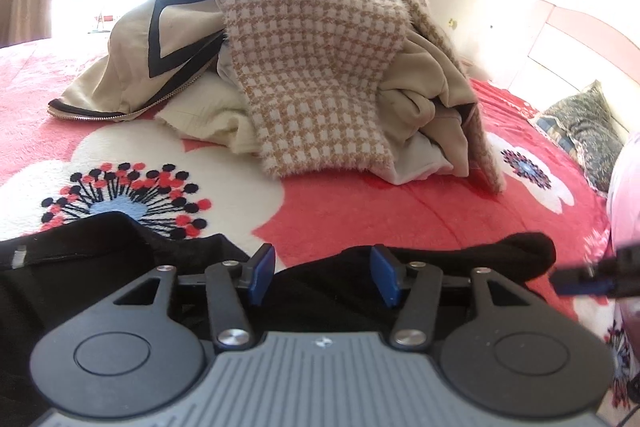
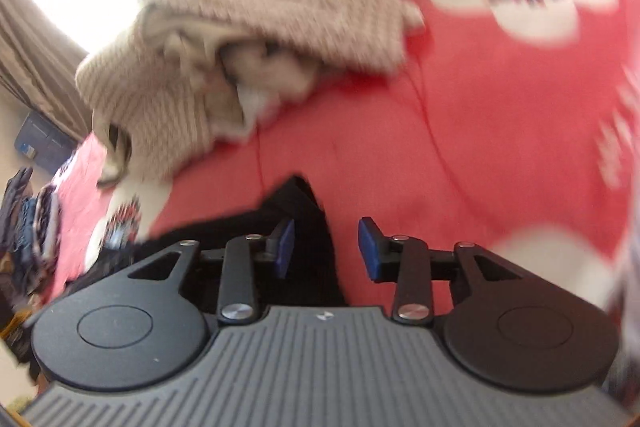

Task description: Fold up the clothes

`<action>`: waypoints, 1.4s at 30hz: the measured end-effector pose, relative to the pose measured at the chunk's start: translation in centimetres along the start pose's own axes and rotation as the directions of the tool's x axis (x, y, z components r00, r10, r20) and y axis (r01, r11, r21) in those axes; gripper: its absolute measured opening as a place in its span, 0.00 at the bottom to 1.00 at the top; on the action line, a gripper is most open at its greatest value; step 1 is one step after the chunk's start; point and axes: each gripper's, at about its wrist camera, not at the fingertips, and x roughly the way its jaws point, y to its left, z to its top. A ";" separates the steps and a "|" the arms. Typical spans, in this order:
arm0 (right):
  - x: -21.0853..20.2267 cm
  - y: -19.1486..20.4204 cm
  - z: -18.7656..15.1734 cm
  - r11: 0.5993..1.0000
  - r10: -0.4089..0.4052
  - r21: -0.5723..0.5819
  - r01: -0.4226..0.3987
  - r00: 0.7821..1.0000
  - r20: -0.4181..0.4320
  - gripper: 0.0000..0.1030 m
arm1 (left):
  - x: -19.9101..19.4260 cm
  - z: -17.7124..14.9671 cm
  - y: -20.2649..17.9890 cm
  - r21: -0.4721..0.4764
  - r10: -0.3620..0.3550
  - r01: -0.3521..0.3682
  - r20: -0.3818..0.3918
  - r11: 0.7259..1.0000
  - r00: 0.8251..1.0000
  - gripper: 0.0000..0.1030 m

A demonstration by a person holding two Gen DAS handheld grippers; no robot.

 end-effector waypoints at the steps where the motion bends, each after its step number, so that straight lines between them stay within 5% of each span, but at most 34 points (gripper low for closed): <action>1: -0.2 -0.3 -0.5 1.000 -0.013 0.003 0.013 1.000 -0.018 0.33 | 0.0 -0.1 0.0 0.001 0.002 -0.002 0.000 1.000 1.000 0.53; 7: -1.3 -2.1 -1.2 0.996 -0.003 0.088 0.002 1.000 0.008 0.33 | 0.0 -0.3 0.1 -0.009 0.016 -0.017 -0.003 1.000 1.000 0.53; 13: -0.1 -1.6 -1.8 0.998 0.006 0.063 -0.002 0.997 -0.073 0.34 | 0.2 -0.5 0.0 0.004 0.030 -0.030 -0.008 1.000 1.000 0.53; 18: -0.4 -0.5 -2.7 0.999 0.018 -0.031 -0.022 0.995 -0.099 0.04 | 0.4 -0.5 -0.1 0.013 0.040 -0.040 -0.005 0.999 0.999 0.53; 23: -2.9 -0.2 -2.8 0.997 -0.043 -0.071 0.040 0.998 -0.038 0.03 | 0.6 -0.2 -0.1 -0.003 0.037 -0.037 -0.008 0.999 0.999 0.54; 29: -1.4 -0.9 -3.6 0.987 -0.134 -0.096 0.127 0.988 -0.077 0.04 | 0.8 -0.5 -0.6 0.042 0.053 -0.053 -0.002 0.998 0.999 0.56; 34: -3.5 1.6 -3.0 0.955 -0.206 -0.211 0.211 0.978 0.042 0.09 | 0.8 -0.5 -0.7 0.043 0.051 -0.050 -0.004 0.998 0.999 0.57; 38: -4.0 4.2 -2.2 0.940 -0.128 -0.297 0.168 0.981 0.148 0.11 | 0.8 -0.5 -0.6 0.041 0.050 -0.050 -0.003 0.998 0.999 0.57; 42: 1.2 6.3 -1.7 0.925 0.000 -0.380 0.018 0.999 0.046 0.09 | 0.8 -0.4 -0.7 0.044 0.055 -0.055 -0.004 0.998 0.998 0.57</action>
